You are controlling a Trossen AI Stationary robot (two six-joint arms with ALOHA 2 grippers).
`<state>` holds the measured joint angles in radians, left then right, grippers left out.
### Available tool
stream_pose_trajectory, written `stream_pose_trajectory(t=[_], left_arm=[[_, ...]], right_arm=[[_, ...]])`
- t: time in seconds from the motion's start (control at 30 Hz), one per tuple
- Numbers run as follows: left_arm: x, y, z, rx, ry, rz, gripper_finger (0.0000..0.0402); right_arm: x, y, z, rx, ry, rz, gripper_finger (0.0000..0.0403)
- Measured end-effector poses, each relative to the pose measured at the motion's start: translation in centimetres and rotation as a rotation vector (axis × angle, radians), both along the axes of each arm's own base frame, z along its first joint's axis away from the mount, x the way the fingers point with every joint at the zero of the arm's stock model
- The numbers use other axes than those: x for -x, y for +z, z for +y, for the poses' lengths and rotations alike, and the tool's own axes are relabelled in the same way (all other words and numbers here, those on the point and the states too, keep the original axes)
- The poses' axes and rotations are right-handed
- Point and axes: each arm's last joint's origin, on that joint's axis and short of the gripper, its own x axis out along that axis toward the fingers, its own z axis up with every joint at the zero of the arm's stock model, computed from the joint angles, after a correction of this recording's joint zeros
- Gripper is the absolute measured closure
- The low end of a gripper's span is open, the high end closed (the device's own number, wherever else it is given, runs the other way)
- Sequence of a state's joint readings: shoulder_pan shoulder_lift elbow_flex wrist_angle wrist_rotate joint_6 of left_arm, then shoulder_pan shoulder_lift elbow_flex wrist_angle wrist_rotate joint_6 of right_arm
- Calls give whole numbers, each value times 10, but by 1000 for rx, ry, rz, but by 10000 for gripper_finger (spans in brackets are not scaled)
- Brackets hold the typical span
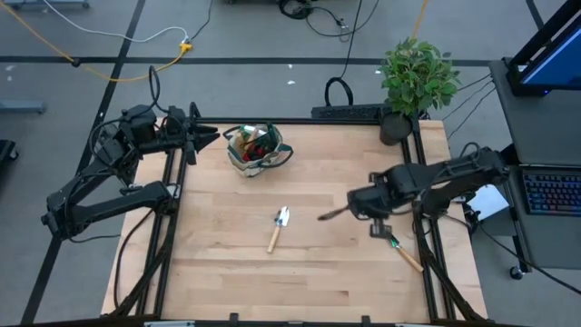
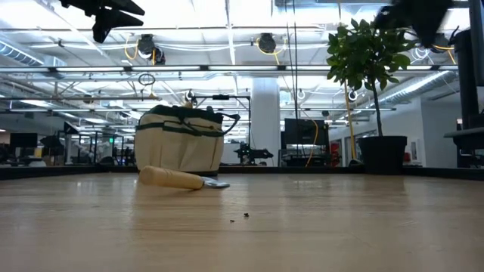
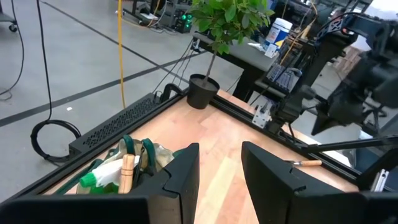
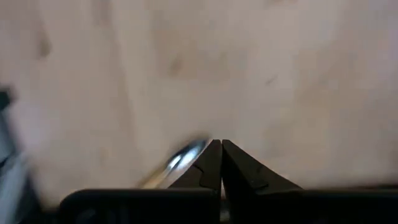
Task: Pick & Place Garden tools in Gardening bag
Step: Put the right trowel into the gardening bag
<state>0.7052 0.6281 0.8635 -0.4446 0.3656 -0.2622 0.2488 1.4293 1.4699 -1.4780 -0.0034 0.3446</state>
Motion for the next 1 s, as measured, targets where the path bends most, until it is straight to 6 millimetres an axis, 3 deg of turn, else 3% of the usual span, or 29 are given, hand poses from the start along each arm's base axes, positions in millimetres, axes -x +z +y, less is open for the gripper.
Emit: stream_pose_trajectory(t=[0.17,0.37,0.63,1.0], left_arm=[[0,0,0,3,1,-1,277],[0,0,0,4,1,-1,277],[0,0,0,13,3,-5,277],[0,0,0,27,6,-10,277]], right_arm=[[18,-18,15,-156,-39,193,401],[37,-50,28,-214,-163,337,384],[63,-83,41,-267,-287,418,310],[78,-103,60,-304,-423,386,207]])
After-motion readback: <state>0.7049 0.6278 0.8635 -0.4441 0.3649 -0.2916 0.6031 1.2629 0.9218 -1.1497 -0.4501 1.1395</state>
